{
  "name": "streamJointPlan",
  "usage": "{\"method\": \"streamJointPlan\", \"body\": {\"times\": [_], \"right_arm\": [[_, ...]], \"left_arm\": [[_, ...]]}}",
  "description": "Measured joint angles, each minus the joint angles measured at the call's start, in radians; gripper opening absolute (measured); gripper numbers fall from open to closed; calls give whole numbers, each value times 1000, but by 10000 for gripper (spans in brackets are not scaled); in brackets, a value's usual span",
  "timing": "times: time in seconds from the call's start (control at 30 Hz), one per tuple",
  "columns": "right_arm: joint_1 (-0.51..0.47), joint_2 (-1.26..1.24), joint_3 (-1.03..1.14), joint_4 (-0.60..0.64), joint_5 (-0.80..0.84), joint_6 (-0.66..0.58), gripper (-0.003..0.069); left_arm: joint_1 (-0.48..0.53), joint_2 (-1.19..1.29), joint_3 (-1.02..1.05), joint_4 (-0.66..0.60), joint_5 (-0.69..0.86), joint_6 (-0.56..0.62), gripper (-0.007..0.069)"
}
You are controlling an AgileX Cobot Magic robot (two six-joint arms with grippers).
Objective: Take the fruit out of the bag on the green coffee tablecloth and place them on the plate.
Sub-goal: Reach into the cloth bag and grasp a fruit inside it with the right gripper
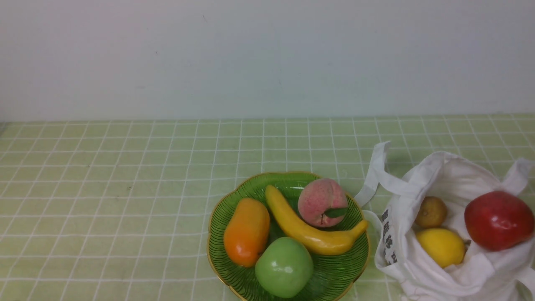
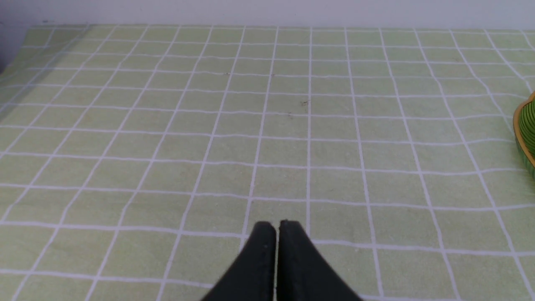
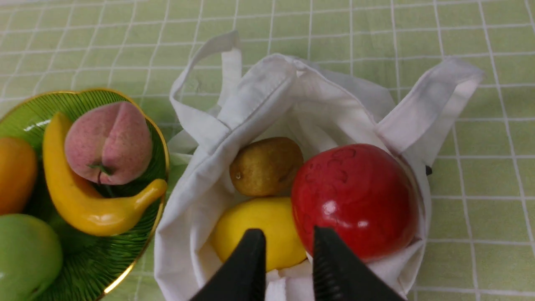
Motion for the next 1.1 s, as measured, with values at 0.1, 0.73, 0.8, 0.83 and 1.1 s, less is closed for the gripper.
{"method": "streamJointPlan", "body": {"times": [0.1, 0.73, 0.8, 0.83, 1.1], "right_arm": [[0, 56, -13, -35, -8, 0, 363], [0, 390, -12, -299, -114, 310, 691], [0, 413, -12, -300, -125, 320, 691], [0, 445, -12, -302, -137, 327, 691], [0, 524, -17, -311, -152, 334, 659]], "left_arm": [[0, 0, 0, 0, 0, 0, -8], [0, 0, 0, 0, 0, 0, -8], [0, 0, 0, 0, 0, 0, -8], [0, 0, 0, 0, 0, 0, -8], [0, 0, 0, 0, 0, 0, -8]]}}
